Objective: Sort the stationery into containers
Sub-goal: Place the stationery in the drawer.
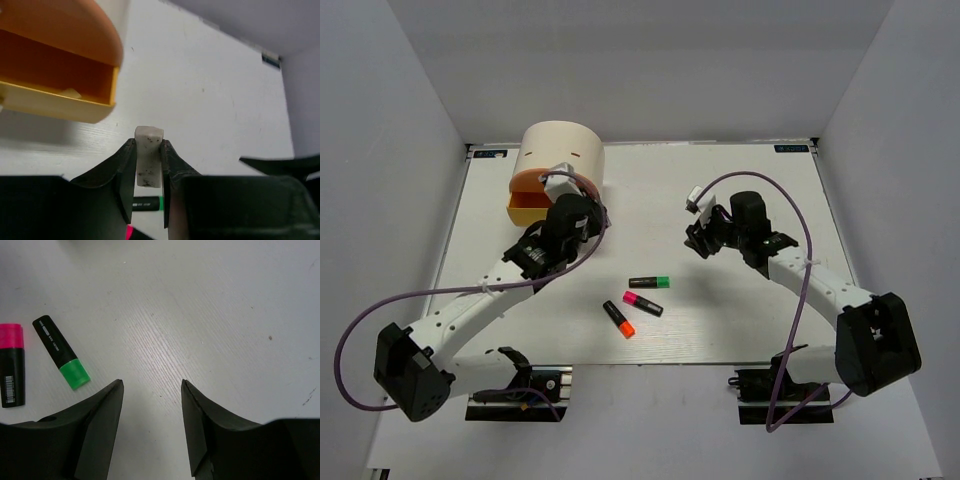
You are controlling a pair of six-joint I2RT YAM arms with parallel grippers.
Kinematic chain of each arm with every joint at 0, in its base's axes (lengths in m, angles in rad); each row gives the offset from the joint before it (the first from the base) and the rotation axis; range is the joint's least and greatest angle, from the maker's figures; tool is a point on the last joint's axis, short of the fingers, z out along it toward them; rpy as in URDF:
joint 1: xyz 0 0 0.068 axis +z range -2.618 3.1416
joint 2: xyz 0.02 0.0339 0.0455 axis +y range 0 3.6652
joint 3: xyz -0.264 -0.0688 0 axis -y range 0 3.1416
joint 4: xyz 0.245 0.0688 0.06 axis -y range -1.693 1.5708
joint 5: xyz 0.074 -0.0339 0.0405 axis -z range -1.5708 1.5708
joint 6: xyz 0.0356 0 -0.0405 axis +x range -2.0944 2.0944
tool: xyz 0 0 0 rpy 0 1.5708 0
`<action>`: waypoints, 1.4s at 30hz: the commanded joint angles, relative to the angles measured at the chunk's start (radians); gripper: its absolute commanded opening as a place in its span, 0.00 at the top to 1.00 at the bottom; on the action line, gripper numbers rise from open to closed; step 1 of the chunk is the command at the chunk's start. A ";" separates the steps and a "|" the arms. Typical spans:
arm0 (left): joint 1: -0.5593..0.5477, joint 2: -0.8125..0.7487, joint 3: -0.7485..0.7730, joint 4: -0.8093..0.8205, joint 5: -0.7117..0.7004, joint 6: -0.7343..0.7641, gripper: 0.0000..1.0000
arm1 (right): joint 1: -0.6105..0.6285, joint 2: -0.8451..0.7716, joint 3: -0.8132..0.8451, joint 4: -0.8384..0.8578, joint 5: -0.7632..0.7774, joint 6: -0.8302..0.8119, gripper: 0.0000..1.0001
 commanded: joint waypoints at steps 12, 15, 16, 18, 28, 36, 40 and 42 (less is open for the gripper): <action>0.149 -0.079 -0.057 0.041 -0.317 -0.552 0.95 | -0.004 -0.051 -0.028 0.051 -0.021 0.006 0.44; 0.180 -0.050 -0.076 0.110 -0.317 -0.584 0.95 | -0.001 -0.052 -0.033 0.051 -0.021 0.003 0.44; 0.180 -0.041 -0.076 0.110 -0.307 -0.598 0.95 | -0.003 -0.054 -0.033 0.049 -0.021 0.003 0.44; 0.209 -0.009 -0.076 0.122 -0.285 -0.640 0.94 | -0.004 -0.058 -0.036 0.049 -0.016 0.001 0.44; 0.257 0.068 -0.105 0.220 -0.241 -0.694 0.90 | -0.007 -0.071 -0.053 0.052 -0.017 0.003 0.44; 0.257 0.088 -0.096 0.193 -0.222 -0.694 0.58 | -0.011 -0.068 -0.053 0.055 -0.022 0.001 0.44; 0.257 0.064 -0.096 0.167 -0.232 -0.705 0.38 | -0.012 -0.065 -0.055 0.055 -0.025 0.003 0.44; 0.257 0.053 -0.096 0.158 -0.232 -0.705 0.36 | -0.011 -0.061 -0.053 0.055 -0.028 0.004 0.44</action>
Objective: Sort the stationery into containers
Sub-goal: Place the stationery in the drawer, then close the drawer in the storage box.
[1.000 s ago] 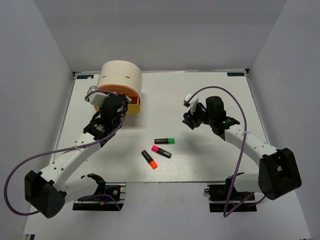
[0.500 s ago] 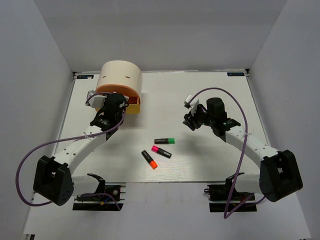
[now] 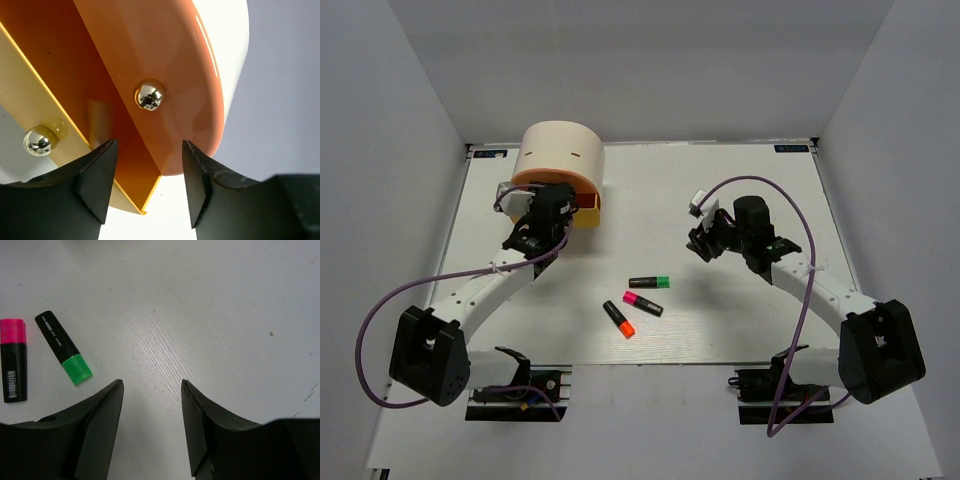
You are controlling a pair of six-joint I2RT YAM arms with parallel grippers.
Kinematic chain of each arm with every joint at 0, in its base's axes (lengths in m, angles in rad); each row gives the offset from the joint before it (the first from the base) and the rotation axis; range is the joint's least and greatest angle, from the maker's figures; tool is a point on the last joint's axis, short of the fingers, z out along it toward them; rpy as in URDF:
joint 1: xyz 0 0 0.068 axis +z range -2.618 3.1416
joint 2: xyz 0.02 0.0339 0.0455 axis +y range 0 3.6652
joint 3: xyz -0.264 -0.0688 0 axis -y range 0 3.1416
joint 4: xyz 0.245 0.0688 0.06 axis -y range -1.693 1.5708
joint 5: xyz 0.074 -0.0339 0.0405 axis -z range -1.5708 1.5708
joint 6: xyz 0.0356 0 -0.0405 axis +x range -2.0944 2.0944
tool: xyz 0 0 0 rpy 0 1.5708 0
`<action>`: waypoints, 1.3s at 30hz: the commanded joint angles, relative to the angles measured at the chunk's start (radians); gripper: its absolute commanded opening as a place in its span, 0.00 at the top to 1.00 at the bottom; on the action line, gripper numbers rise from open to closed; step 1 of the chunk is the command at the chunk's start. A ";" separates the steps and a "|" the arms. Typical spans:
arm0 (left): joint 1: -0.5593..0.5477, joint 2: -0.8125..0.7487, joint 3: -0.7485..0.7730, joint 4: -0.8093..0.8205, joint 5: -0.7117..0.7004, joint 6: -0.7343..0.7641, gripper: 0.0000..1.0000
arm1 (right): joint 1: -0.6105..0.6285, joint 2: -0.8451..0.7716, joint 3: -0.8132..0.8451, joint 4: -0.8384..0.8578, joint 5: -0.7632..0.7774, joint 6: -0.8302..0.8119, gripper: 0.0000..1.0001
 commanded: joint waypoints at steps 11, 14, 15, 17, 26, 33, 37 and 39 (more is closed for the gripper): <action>0.004 -0.161 -0.006 -0.081 0.143 0.132 0.87 | -0.003 -0.017 0.003 0.015 -0.047 -0.005 0.65; 0.004 -0.208 -0.056 -0.188 0.198 0.132 0.98 | -0.003 -0.014 0.005 0.005 -0.076 -0.013 0.93; 0.004 -0.253 -0.078 -0.203 0.208 0.132 1.00 | -0.005 -0.009 0.006 0.004 -0.083 -0.013 0.98; 0.004 -0.305 -0.165 -0.212 0.217 0.082 1.00 | -0.006 -0.003 0.012 0.001 -0.090 -0.011 1.00; 0.061 -0.371 -0.376 -0.117 0.265 0.008 0.78 | -0.005 0.021 0.044 -0.019 -0.097 -0.020 1.00; 0.129 -0.218 -0.362 0.047 0.349 0.008 0.54 | -0.008 0.015 0.038 -0.019 -0.088 -0.027 0.94; 0.168 -0.134 -0.322 0.098 0.396 0.008 0.51 | -0.009 0.008 0.028 -0.019 -0.080 -0.031 0.92; 0.179 -0.107 -0.311 0.116 0.421 0.008 0.51 | -0.009 0.002 0.023 -0.016 -0.080 -0.031 0.92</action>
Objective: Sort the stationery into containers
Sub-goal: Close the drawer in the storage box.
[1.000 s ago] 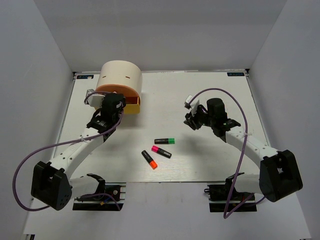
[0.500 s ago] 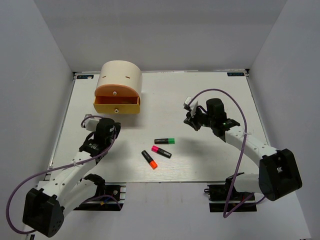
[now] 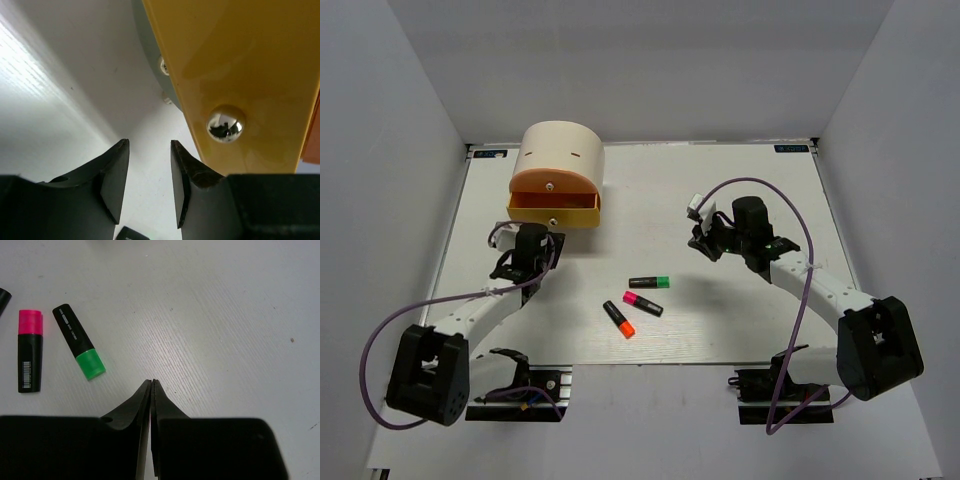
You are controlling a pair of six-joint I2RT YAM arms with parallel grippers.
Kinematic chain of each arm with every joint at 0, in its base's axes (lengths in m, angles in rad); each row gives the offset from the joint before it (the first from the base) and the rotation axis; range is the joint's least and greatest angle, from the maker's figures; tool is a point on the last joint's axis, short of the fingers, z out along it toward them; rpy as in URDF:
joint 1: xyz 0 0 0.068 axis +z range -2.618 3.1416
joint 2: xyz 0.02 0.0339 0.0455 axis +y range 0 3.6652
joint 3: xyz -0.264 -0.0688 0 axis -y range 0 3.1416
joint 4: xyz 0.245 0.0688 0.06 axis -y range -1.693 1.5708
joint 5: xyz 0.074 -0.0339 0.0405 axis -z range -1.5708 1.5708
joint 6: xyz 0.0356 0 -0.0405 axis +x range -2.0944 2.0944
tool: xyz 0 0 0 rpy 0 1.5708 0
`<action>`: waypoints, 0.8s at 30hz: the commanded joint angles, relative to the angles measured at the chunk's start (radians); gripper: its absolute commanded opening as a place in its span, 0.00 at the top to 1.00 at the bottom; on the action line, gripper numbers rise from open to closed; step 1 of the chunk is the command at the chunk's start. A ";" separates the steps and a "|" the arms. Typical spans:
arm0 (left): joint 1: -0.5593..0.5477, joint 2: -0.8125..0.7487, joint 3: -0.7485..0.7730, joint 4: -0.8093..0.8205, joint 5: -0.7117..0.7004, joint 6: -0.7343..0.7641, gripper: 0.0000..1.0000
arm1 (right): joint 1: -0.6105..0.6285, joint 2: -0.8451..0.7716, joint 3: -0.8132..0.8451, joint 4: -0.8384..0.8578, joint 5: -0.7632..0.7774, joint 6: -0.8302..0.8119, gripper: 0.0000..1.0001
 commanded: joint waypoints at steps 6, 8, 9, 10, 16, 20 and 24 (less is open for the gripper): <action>0.046 0.075 0.080 0.133 0.092 0.017 0.51 | -0.012 -0.018 0.012 0.019 -0.005 -0.011 0.91; 0.055 0.075 0.093 0.133 0.103 0.018 0.51 | -0.010 -0.020 0.010 0.019 -0.005 -0.011 0.91; 0.066 0.087 0.102 0.142 0.103 0.027 0.51 | -0.012 -0.020 0.008 0.020 -0.005 -0.012 0.91; 0.066 0.100 0.113 0.142 0.103 0.027 0.51 | -0.010 -0.017 0.008 0.020 -0.004 -0.009 0.91; 0.085 0.143 0.142 0.164 0.132 0.027 0.50 | -0.013 -0.015 0.013 0.020 -0.008 -0.011 0.91; 0.095 0.180 0.174 0.174 0.152 0.027 0.50 | -0.015 -0.012 0.012 0.017 -0.007 -0.011 0.91; 0.105 0.222 0.203 0.185 0.163 0.036 0.50 | -0.015 -0.015 0.012 0.020 -0.007 -0.012 0.91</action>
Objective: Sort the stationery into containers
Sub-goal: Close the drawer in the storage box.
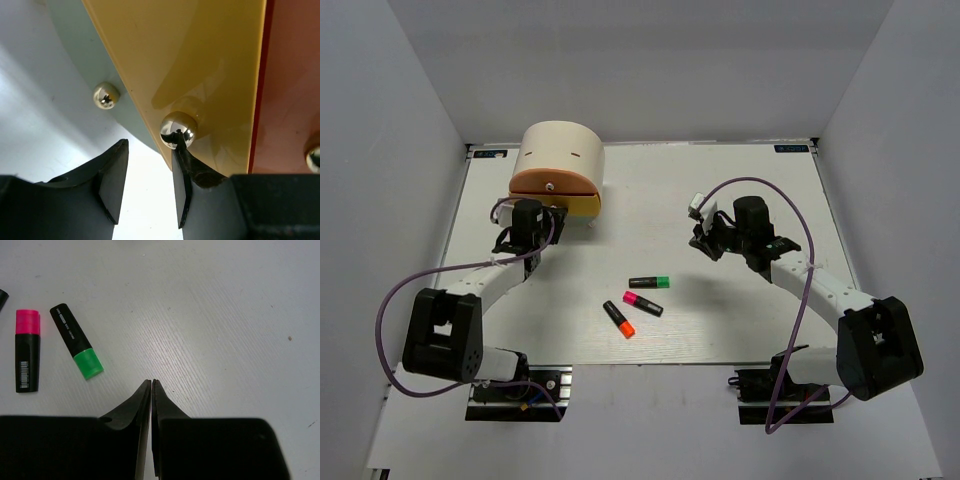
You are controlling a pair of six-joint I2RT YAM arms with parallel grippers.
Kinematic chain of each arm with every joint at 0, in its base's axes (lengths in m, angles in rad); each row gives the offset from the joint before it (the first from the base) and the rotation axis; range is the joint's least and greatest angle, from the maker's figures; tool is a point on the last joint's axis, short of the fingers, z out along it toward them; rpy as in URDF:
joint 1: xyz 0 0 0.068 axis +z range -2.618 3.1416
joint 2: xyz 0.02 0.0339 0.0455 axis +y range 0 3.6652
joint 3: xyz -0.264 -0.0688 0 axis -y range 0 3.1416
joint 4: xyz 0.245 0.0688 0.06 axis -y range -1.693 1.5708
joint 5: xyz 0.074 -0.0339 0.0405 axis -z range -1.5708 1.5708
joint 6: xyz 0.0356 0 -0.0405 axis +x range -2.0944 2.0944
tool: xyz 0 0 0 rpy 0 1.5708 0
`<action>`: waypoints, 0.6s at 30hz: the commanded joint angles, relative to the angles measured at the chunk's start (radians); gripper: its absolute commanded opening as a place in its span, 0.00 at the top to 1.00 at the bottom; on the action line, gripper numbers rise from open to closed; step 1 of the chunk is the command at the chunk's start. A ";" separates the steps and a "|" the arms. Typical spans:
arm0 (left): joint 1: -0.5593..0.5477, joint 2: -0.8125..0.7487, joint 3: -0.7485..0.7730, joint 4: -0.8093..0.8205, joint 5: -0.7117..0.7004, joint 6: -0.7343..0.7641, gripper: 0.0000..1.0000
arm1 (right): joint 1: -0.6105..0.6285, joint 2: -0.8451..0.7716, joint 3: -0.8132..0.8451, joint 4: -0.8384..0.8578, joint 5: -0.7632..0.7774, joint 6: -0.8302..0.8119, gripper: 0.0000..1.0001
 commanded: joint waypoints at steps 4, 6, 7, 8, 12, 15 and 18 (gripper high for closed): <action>0.012 0.032 0.068 0.048 0.023 0.015 0.48 | -0.006 -0.012 0.012 0.015 -0.006 -0.012 0.91; 0.021 0.042 0.068 0.057 0.023 0.015 0.47 | -0.006 -0.012 0.012 0.015 -0.006 -0.010 0.91; 0.021 0.042 0.068 0.058 0.023 0.015 0.45 | -0.009 -0.012 0.010 0.014 -0.006 -0.010 0.91; 0.021 0.042 0.068 0.058 0.023 0.015 0.45 | -0.009 -0.014 0.010 0.015 -0.004 -0.010 0.91; 0.021 0.042 0.059 0.068 0.023 0.015 0.41 | -0.009 -0.012 0.008 0.014 -0.006 -0.010 0.91; 0.021 0.042 0.059 0.068 0.043 0.025 0.42 | -0.009 -0.009 0.010 0.014 -0.009 -0.010 0.91; 0.021 0.030 0.010 0.082 0.053 0.034 0.54 | -0.008 -0.008 0.010 0.015 -0.010 -0.012 0.90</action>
